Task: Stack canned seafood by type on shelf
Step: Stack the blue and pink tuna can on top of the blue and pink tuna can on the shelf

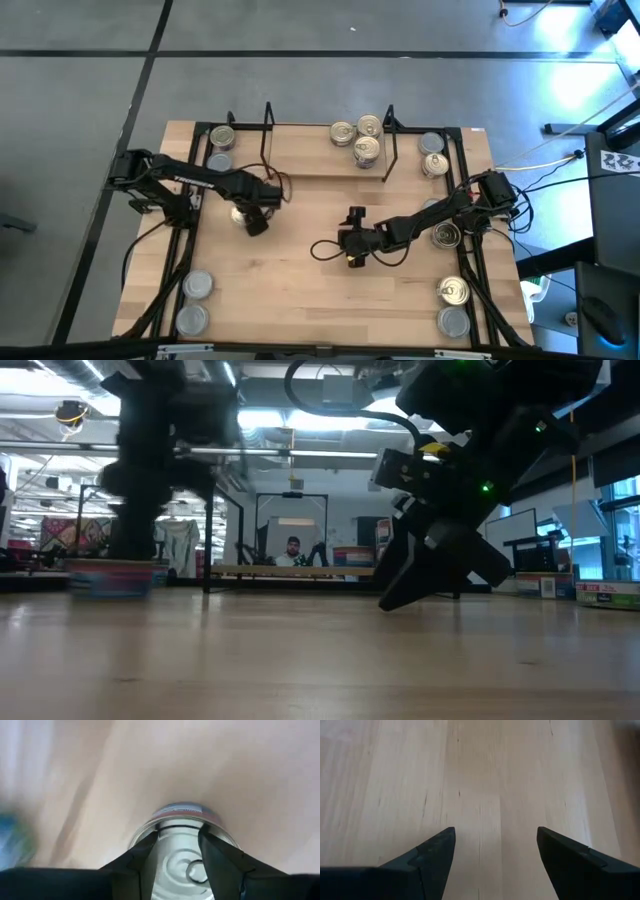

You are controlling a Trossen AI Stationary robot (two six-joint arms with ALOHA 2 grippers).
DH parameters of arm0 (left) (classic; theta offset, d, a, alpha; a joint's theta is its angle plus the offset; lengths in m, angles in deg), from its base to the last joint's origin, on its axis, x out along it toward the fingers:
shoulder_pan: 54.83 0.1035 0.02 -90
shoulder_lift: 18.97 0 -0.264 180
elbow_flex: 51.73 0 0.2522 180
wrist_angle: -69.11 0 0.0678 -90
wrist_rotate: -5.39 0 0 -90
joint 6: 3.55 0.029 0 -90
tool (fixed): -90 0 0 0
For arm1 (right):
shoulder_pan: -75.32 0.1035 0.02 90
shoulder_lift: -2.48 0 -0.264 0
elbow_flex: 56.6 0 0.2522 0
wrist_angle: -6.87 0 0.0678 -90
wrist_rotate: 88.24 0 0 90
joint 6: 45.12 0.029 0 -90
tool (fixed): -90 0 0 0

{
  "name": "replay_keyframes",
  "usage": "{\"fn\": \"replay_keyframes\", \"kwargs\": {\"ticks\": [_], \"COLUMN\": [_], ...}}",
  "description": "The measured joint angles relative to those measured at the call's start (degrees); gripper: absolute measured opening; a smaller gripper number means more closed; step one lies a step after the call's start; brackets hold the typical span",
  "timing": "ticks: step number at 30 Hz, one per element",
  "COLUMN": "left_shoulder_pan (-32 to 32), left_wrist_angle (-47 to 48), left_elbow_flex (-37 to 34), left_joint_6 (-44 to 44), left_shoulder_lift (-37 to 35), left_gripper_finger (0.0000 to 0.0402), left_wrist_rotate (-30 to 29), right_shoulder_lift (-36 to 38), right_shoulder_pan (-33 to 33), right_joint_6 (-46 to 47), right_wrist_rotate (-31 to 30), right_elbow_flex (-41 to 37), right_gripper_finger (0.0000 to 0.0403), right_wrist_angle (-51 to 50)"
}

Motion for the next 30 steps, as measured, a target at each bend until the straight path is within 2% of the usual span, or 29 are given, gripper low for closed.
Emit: {"fn": "replay_keyframes", "kwargs": {"ticks": [6,14,18,24,30], "left_shoulder_pan": [-2.9,-5.8,-7.6,-10.5,-11.7], "left_wrist_angle": [-16.5,-38.2,-49.5,-50.3,-46.6], "left_elbow_flex": [-0.3,0.2,0.2,2.7,0.9], "left_joint_6": [4.5,13.4,15.9,20.9,22.7], "left_shoulder_lift": [1.8,11.3,13.0,8.7,3.8], "left_gripper_finger": [0.0145,0.0145,0.0145,0.0145,0.0145], "left_wrist_rotate": [1.6,1.7,2.8,1.6,0.8], "right_shoulder_lift": [0.0,0.0,0.0,0.0,-0.1], "right_shoulder_pan": [0.0,0.0,-0.1,-0.1,0.0], "right_joint_6": [-0.1,-0.1,-0.2,-0.1,-1.9], "right_wrist_rotate": [0.0,0.0,0.0,0.0,2.5], "right_elbow_flex": [0.0,0.0,0.0,0.0,0.0], "right_gripper_finger": [0.0279,0.0279,0.0279,0.0279,0.0279], "right_wrist_angle": [-0.2,-0.1,0.1,2.6,5.8]}}
